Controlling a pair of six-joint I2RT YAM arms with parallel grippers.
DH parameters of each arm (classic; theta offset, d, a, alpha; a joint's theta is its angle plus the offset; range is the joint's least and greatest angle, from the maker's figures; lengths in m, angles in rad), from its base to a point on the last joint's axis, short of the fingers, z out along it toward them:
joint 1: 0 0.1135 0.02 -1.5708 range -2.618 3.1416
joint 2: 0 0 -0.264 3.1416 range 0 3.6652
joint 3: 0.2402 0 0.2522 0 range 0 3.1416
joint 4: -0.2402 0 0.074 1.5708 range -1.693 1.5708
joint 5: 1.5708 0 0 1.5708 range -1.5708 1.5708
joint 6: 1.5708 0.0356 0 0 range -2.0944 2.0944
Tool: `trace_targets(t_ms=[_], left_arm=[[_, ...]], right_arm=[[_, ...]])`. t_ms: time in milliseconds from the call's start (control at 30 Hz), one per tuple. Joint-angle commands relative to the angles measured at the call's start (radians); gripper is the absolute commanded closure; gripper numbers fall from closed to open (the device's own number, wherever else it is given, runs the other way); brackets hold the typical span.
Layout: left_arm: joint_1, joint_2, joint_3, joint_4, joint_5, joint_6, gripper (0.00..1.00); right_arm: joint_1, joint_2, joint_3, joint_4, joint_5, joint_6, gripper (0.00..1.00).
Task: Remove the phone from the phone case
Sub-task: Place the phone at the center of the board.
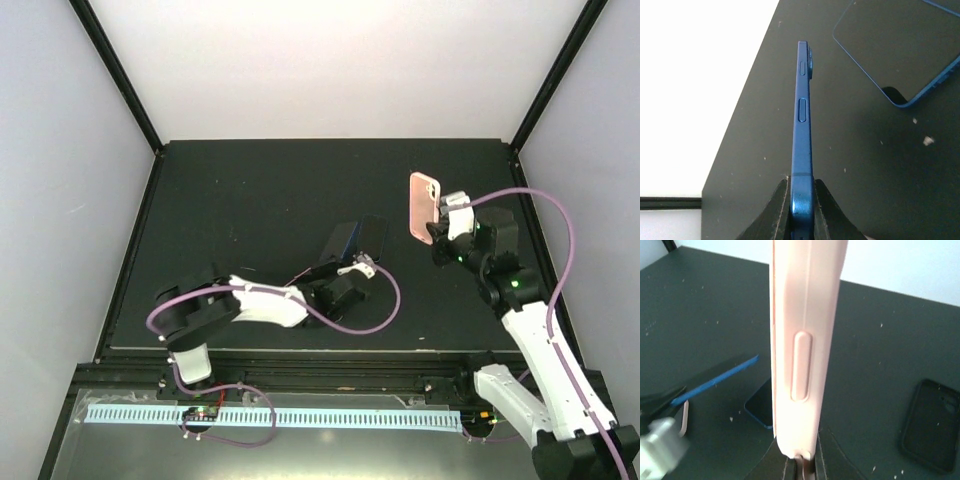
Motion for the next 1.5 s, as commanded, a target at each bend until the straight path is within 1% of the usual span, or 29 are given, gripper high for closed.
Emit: trace_targets(t_ms=[0,100,267,400,533,600,667,700,767,833,1033,1133,1333,1467], left_arm=[[0.052,0.097,0.115,0.134,-0.040,0.183,0.99],[0.082,0.131,0.160,0.089,0.028,0.188,0.98],[0.133,0.212,0.224,0.044,0.035,0.203,0.97],[0.145,0.244,0.248,0.031,0.084,0.205,0.95],[0.155,0.291,0.298,-0.035,0.102,0.198,0.89],[0.157,0.310,0.312,-0.056,0.104,0.189,0.84],[0.157,0.319,0.321,-0.082,0.109,0.169,0.77],[0.157,0.317,0.324,-0.094,0.110,0.155,0.71],[0.156,0.300,0.321,-0.118,0.113,0.122,0.62],[0.159,0.274,0.321,-0.156,0.124,0.086,0.54],[0.172,0.190,0.335,-0.288,0.204,-0.038,0.42],[0.174,0.139,0.332,-0.322,0.281,-0.090,0.36],[0.177,0.060,0.359,-0.443,0.397,-0.168,0.30],[0.177,-0.047,0.320,-0.518,0.466,-0.269,0.29]], right_arm=[[-0.007,-0.067,-0.089,0.014,0.038,-0.037,0.99],[-0.009,-0.077,-0.084,0.031,0.077,-0.031,0.99],[-0.010,-0.080,-0.097,0.056,0.087,-0.024,0.99],[-0.010,-0.059,-0.099,0.049,0.072,-0.022,0.99],[-0.010,-0.052,-0.106,0.055,0.059,-0.021,0.99],[-0.009,-0.042,-0.106,0.057,0.060,-0.019,0.99],[-0.010,-0.031,-0.102,0.053,0.060,-0.019,0.99],[-0.010,-0.027,-0.100,0.052,0.061,-0.019,0.99],[-0.010,-0.023,-0.100,0.052,0.066,-0.019,0.99],[-0.010,-0.025,-0.104,0.056,0.068,-0.022,0.99],[-0.010,-0.016,-0.106,0.060,0.070,-0.025,0.99],[-0.011,-0.005,-0.106,0.060,0.075,-0.025,0.99],[-0.012,0.000,-0.101,0.064,0.120,-0.025,0.99],[-0.033,0.037,-0.062,0.042,0.125,-0.042,0.99]])
